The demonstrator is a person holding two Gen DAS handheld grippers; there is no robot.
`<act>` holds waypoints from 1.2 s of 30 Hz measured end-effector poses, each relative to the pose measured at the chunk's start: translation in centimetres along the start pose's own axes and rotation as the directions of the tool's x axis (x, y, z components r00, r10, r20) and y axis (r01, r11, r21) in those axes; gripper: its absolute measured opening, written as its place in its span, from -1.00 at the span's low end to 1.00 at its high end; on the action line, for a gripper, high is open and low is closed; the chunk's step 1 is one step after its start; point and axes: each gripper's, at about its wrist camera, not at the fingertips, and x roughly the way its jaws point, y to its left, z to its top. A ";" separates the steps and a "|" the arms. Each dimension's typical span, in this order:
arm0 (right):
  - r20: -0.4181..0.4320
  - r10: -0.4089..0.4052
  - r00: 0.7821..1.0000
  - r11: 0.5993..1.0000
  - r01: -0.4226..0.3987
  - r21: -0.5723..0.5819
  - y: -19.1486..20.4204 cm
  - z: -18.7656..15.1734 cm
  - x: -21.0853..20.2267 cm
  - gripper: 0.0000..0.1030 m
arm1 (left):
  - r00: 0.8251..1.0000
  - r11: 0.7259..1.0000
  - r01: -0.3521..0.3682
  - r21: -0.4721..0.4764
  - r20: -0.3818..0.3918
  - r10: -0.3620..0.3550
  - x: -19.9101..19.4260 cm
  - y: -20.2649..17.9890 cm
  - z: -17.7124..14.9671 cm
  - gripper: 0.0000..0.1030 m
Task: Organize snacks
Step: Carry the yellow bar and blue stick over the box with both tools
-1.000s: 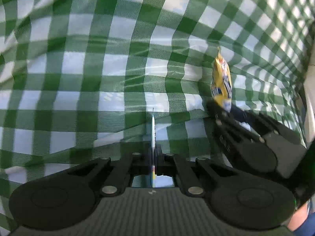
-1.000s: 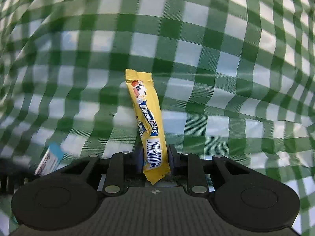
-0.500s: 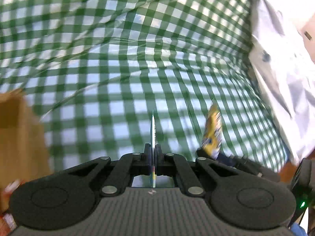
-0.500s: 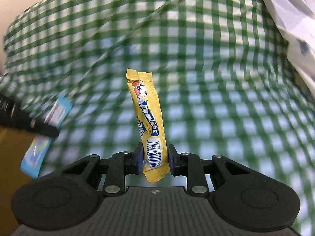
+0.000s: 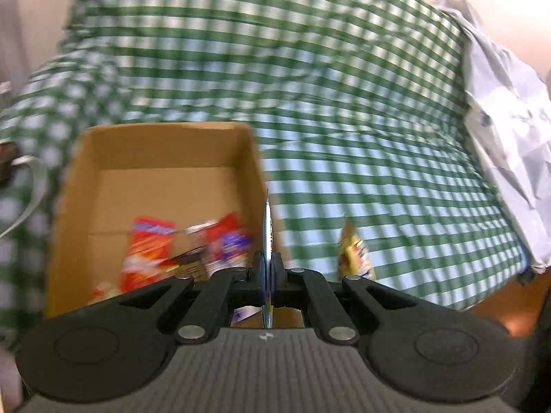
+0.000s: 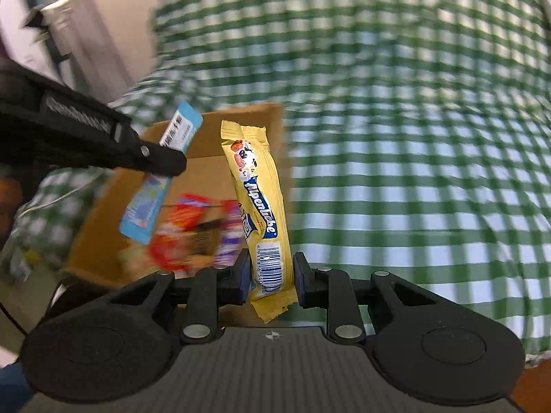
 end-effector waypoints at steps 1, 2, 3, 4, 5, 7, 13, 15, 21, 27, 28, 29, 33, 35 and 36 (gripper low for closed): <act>0.007 0.014 1.000 1.000 -0.014 -0.020 1.6 -0.2 -0.5 -0.49 | 1.000 1.000 -0.017 -0.008 0.008 0.017 -0.9 0.8 -0.6 -0.96; 0.015 0.025 1.000 0.999 -0.025 -0.035 2.9 -0.4 -1.1 -0.49 | 0.999 0.999 -0.031 -0.020 0.017 0.031 -1.9 1.9 -1.4 -0.96; 0.019 0.036 0.999 0.998 -0.035 -0.048 4.1 -0.6 -1.3 -0.49 | 0.999 0.999 -0.039 -0.033 0.024 0.040 -3.0 2.9 -2.3 -0.96; 0.023 0.047 0.999 0.997 -0.046 -0.059 5.2 -0.8 -1.7 -0.49 | 0.998 0.998 -0.046 -0.043 0.029 0.047 -4.0 3.9 -3.0 -0.96; 0.024 0.057 0.998 0.996 -0.055 -0.066 6.1 -0.9 -2.0 -0.49 | 0.998 0.997 -0.053 -0.051 0.037 0.055 -4.9 4.7 -3.8 -0.96; 0.018 0.071 0.997 0.994 -0.070 -0.080 8.2 -1.6 -2.6 -0.49 | 0.996 0.996 -0.062 -0.060 0.056 0.066 -6.5 6.1 -5.2 -0.95; 0.026 0.058 0.998 0.990 -0.054 -0.134 12.2 -3.2 -4.5 -0.48 | 0.994 0.996 -0.060 -0.073 0.091 0.067 -9.6 8.4 -8.3 -0.95; 0.030 0.047 0.998 0.989 -0.042 -0.144 12.9 -3.6 -4.8 -0.48 | 0.994 0.995 -0.049 -0.082 0.096 0.057 -10.0 9.0 -8.9 -0.95; 0.034 0.025 0.999 0.985 -0.019 -0.170 14.1 -4.0 -5.2 -0.48 | 0.993 0.994 -0.025 -0.105 0.116 0.037 -10.7 9.7 -9.6 -0.95; 0.027 0.008 1.000 0.984 -0.003 -0.180 14.4 -4.0 -5.3 -0.48 | 0.992 0.993 -0.019 -0.115 0.119 0.033 -10.6 9.9 -9.6 -0.95; 0.025 0.006 1.000 0.983 -0.002 -0.182 14.4 -4.0 -5.2 -0.48 | 0.992 0.993 -0.019 -0.116 0.120 0.033 -10.5 10.0 -9.6 -0.95; 0.023 0.005 1.000 0.983 -0.001 -0.184 14.4 -3.9 -5.1 -0.48 | 0.992 0.993 -0.020 -0.117 0.119 0.034 -10.4 10.1 -9.6 -0.95; 0.015 0.002 1.000 0.982 0.001 -0.190 14.3 -3.9 -4.8 -0.48 | 0.993 0.992 -0.024 -0.124 0.111 0.038 -10.0 10.3 -9.4 -0.95; 0.009 0.001 1.000 0.981 0.001 -0.192 14.3 -3.8 -4.6 -0.48 | 0.993 0.991 -0.028 -0.129 0.108 0.042 -9.8 10.4 -9.3 -0.95; 0.006 0.000 1.000 0.981 0.001 -0.192 14.2 -3.7 -4.5 -0.48 | 0.993 0.991 -0.029 -0.131 0.107 0.043 -9.7 10.5 -9.3 -0.95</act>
